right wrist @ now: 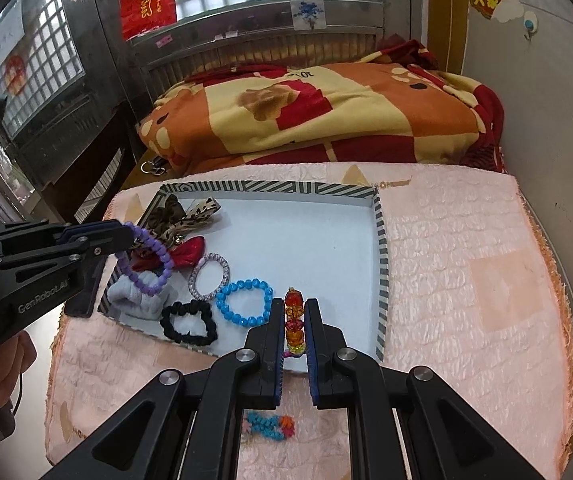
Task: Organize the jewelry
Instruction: 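Carry both bracelets into the striped tray and open both grippers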
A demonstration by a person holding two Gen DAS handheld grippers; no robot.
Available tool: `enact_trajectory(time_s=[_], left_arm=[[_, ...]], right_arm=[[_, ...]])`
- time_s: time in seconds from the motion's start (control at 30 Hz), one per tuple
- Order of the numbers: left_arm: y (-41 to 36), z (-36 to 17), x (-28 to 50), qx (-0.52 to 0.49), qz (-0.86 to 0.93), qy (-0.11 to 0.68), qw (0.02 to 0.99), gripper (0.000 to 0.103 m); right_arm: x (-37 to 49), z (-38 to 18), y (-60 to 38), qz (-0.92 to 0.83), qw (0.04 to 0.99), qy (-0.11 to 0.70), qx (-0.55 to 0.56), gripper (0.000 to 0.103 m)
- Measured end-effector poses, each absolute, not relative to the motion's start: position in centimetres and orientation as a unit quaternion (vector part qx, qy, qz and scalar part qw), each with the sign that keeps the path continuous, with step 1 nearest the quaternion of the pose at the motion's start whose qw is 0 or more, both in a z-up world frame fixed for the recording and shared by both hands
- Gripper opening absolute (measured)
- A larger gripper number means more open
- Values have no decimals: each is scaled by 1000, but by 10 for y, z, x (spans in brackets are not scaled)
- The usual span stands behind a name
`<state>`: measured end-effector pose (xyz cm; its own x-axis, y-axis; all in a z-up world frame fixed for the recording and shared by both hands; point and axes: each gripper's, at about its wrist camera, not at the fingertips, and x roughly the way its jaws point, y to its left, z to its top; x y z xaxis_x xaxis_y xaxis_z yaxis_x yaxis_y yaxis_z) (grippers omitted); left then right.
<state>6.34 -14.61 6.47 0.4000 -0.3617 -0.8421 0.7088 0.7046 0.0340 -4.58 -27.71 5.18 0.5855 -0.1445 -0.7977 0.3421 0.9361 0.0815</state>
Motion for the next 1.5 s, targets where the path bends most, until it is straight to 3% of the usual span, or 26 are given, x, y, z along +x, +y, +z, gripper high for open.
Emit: enact_trajectory(time_s=[0.43,0.73,1.1,1.17,1.23,1.33,1.5], left_arm=[[-178,51,93,191,-354,464,789,8],[-211,32,117,171,-376,491,767,8],[-218,-24,173,183,-324,527,764,8],[-215,-30,180,182,-314,532,765,8],[-212,-33,184,180,-305,533,769,8],[-209,-35,187,173,-302,538,768,11],[-206,-32,179,172,-301,536,770,32]], right_arm=[[-16,36,-274,-113,873,456,131,9],[4,-5,-304,-125,845,497,153,9],[6,-50,-331,-162,809,544,153,9],[6,-49,-330,-169,809,546,141,13],[4,-46,-329,-170,814,537,139,37],[0,-39,-328,-165,822,525,147,38],[-16,-24,-319,-161,832,508,152,38]])
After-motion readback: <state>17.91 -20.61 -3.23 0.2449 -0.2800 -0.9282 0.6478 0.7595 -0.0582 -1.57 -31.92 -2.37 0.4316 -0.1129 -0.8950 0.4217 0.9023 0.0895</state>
